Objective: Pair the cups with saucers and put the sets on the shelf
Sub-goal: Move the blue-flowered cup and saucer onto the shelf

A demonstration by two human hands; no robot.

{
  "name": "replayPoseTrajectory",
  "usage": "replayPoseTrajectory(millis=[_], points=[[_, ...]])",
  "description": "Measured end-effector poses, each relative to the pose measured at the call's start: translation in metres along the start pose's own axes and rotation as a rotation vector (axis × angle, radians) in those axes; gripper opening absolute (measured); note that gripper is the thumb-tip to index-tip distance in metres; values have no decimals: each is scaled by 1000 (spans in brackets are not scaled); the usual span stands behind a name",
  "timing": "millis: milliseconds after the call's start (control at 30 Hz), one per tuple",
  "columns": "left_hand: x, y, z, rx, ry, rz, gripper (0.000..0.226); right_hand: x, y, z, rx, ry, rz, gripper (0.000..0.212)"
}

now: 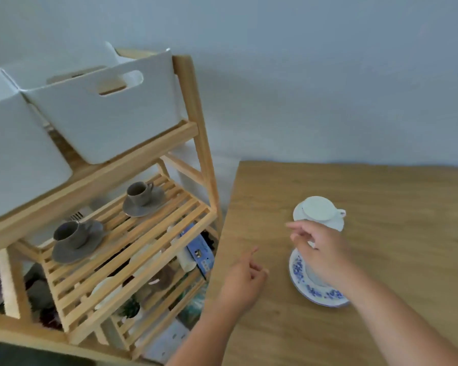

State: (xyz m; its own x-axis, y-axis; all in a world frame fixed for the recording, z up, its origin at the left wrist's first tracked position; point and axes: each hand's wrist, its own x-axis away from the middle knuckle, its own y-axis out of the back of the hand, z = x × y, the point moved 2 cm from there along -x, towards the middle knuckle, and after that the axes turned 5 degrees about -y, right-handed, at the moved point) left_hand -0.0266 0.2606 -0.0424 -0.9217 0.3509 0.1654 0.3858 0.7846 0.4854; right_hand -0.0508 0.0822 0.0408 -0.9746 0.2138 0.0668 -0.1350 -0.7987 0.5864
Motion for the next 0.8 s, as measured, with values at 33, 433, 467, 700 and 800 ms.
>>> replayPoseTrajectory(millis=[33,433,467,700,800], points=[[-2,-12,-5,-2,16,34,62,6,15,-13,-33,-41,-73,24],[-16,-88,-24,286,303,132,51,27,41,-155,-166,-556,33,52],[-14,-88,-25,293,308,130,51,28,37,-155,-216,-557,60,47],[5,-74,-19,326,293,105,52,26,15,-151,-228,-465,79,37],[17,-57,-10,354,302,59,53,24,-1,-138,-236,-418,110,38]])
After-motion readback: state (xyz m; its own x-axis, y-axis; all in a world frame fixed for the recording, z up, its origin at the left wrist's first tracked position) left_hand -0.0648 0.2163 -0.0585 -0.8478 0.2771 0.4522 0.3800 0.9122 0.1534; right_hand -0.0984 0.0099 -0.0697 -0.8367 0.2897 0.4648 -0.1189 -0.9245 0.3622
